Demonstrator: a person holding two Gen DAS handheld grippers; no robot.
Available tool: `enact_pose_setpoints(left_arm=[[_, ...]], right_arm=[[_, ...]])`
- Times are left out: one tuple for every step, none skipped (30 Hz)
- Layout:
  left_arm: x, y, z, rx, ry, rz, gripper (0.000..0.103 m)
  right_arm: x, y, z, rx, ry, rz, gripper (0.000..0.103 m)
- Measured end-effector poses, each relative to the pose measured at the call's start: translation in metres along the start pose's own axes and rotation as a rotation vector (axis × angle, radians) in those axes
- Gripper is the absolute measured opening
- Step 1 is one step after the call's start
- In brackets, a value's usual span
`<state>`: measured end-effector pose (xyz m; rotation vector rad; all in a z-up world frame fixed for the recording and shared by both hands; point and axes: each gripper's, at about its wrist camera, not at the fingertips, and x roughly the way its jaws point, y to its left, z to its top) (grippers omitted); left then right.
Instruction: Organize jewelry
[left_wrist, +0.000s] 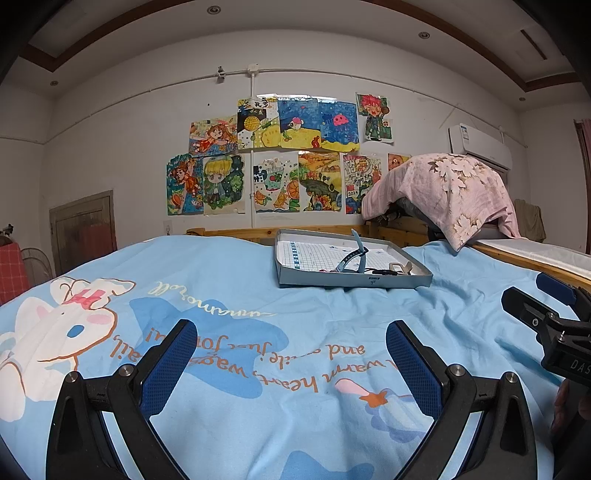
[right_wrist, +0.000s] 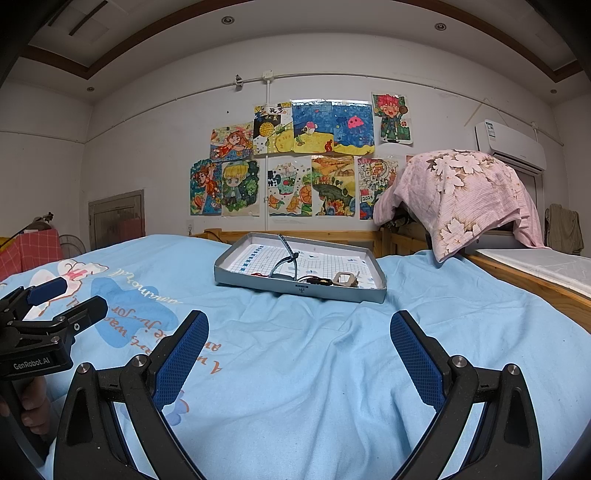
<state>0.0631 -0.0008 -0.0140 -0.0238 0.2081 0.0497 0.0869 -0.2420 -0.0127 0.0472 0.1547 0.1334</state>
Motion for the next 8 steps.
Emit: enact_pose_setpoints(left_arm=[[0.0000, -0.0001, 0.0001, 0.000, 0.000, 0.000, 0.103], [0.0000, 0.0003, 0.0001, 0.000, -0.001, 0.000, 0.103], [0.0001, 0.0000, 0.0002, 0.001, 0.000, -0.001, 0.103], [0.0000, 0.0023, -0.0001, 0.001, -0.001, -0.001, 0.103], [0.0000, 0.0023, 0.0000, 0.001, 0.000, -0.002, 0.103], [0.0001, 0.0000, 0.0003, 0.002, 0.001, -0.002, 0.103], [0.0000, 0.0014, 0.0001, 0.003, 0.001, -0.003, 0.103], [-0.0001, 0.0014, 0.0003, 0.003, 0.001, -0.003, 0.103]], right_arm=[[0.0000, 0.0000, 0.0000, 0.000, 0.000, 0.000, 0.097], [0.0001, 0.0005, -0.0005, 0.000, 0.000, 0.000, 0.097], [0.0000, 0.0000, 0.0000, 0.000, 0.000, 0.000, 0.097], [0.0000, 0.0001, 0.0000, 0.000, 0.000, -0.001, 0.097], [0.0001, 0.0004, -0.0003, 0.000, 0.000, 0.000, 0.097], [0.0001, -0.0002, 0.0002, 0.000, 0.000, 0.000, 0.097], [0.0001, -0.0001, 0.0001, 0.000, 0.000, 0.000, 0.097], [0.0002, 0.0003, -0.0003, -0.001, 0.000, 0.000, 0.097]])
